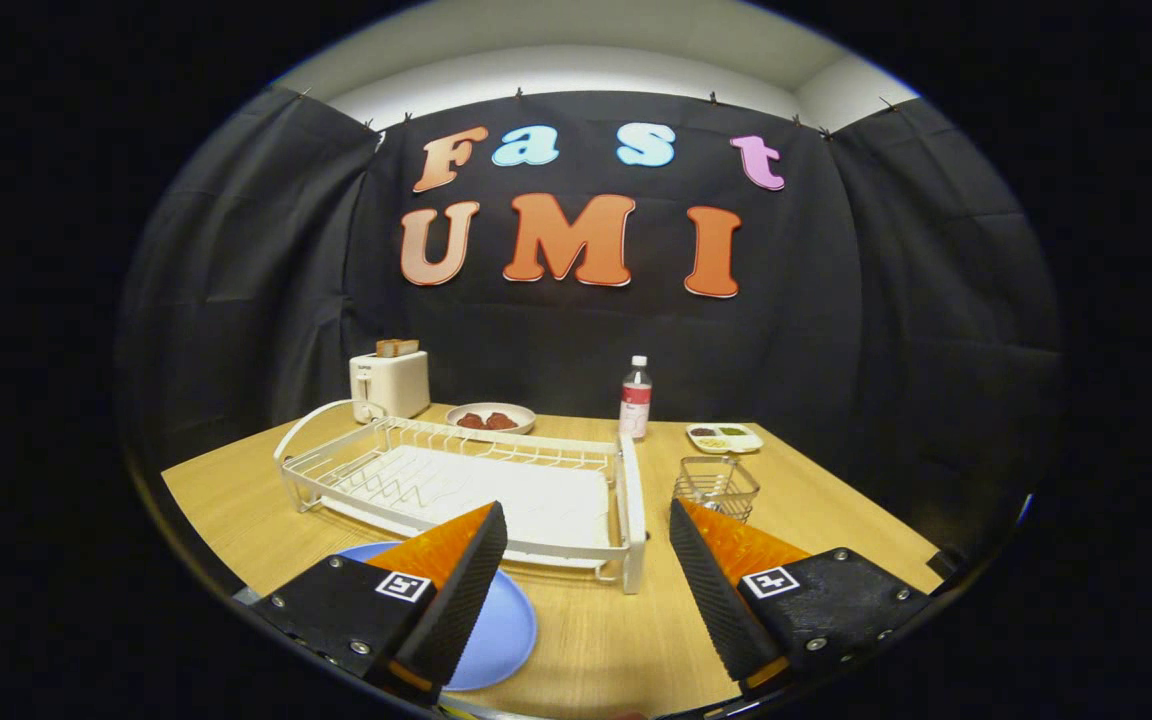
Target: Take the plate from the dish rack, then take the spoon from the basket and place it into the plate.
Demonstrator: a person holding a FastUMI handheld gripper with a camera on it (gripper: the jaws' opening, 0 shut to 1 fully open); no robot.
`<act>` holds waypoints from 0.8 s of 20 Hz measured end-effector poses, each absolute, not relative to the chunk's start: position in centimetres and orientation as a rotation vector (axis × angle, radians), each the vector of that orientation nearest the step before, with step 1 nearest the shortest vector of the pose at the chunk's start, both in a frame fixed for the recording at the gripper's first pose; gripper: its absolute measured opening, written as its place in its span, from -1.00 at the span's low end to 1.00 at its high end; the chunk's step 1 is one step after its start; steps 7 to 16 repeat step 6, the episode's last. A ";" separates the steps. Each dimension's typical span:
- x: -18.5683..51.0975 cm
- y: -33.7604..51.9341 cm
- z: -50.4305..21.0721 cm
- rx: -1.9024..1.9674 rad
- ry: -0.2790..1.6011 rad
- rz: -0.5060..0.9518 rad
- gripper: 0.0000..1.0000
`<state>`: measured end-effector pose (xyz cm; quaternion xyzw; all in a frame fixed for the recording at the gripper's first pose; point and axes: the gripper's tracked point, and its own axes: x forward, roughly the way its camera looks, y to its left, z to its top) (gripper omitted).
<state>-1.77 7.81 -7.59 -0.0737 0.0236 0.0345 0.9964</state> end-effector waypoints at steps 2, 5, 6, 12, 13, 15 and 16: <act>-1.3 5.9 -5.9 -0.148 0.025 0.038 0.94; -0.5 3.7 -4.6 -0.141 0.006 -0.001 0.95; -0.4 3.3 -4.4 -0.137 0.002 -0.007 0.94; -0.4 3.3 -4.4 -0.137 0.002 -0.007 0.94; -0.4 3.3 -4.4 -0.137 0.002 -0.007 0.94; -0.4 3.3 -4.4 -0.137 0.002 -0.007 0.94; -0.4 3.3 -4.4 -0.137 0.002 -0.007 0.94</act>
